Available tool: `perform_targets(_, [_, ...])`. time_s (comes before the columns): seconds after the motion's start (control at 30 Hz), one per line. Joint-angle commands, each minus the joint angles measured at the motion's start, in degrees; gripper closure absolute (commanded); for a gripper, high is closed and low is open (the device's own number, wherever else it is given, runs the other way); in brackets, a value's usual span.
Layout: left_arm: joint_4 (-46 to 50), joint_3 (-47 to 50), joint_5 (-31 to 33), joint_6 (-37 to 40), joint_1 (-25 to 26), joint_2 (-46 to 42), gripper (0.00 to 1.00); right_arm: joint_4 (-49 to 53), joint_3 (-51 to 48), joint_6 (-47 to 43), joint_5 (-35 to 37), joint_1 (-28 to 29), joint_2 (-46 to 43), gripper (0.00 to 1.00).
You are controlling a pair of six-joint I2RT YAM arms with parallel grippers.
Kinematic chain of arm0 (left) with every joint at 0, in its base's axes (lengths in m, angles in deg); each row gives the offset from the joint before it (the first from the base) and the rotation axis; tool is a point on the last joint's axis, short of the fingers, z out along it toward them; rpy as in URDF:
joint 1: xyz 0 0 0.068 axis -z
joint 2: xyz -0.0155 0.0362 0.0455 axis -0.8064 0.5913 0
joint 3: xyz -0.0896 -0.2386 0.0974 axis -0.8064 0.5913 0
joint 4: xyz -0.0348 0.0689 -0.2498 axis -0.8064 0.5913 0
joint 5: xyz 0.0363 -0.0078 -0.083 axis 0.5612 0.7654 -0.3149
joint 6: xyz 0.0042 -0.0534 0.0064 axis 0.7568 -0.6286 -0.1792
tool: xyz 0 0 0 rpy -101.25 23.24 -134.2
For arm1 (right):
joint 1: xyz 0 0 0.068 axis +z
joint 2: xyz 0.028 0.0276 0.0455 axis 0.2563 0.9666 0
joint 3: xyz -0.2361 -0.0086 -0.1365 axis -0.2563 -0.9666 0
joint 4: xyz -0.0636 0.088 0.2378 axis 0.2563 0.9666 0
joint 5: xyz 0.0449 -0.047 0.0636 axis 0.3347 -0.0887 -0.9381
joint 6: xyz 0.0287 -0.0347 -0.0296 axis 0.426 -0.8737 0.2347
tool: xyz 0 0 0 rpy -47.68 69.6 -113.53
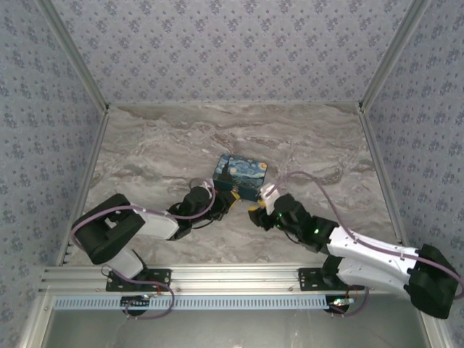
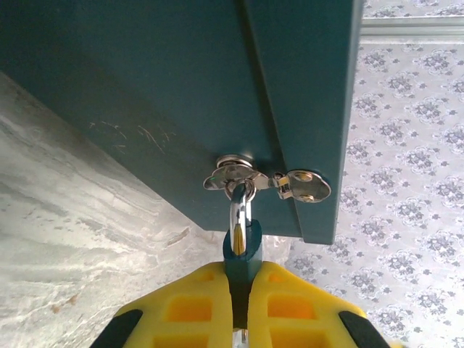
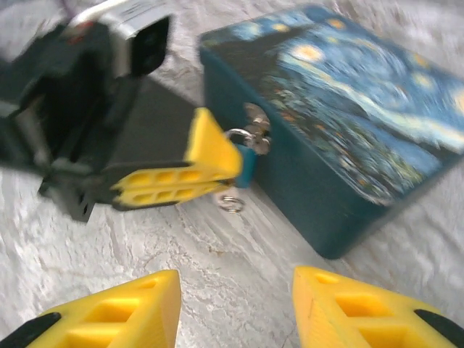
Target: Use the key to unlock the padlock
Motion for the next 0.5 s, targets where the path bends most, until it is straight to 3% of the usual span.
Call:
perform_targets(0.0, [4.0, -1.7, -0.9, 2.5, -0.8, -3.9, 1.00, -6.1, -1.8, -14.1, 15.3, 6.0, 1.2, 0.54])
perform_targets(0.3, [11.9, -4.4, -1.9, 4.2, -1.5, -8.7, 1.00, -10.9, -0.8, -27.4, 28.8, 12.4, 10.6, 0.56])
perform_targets(0.47, [13.4, -5.2, -2.5, 3.6, -1.5, -9.7, 1.00, -14.5, -0.5, -31.7, 30.7, 12.8, 13.6, 0.58])
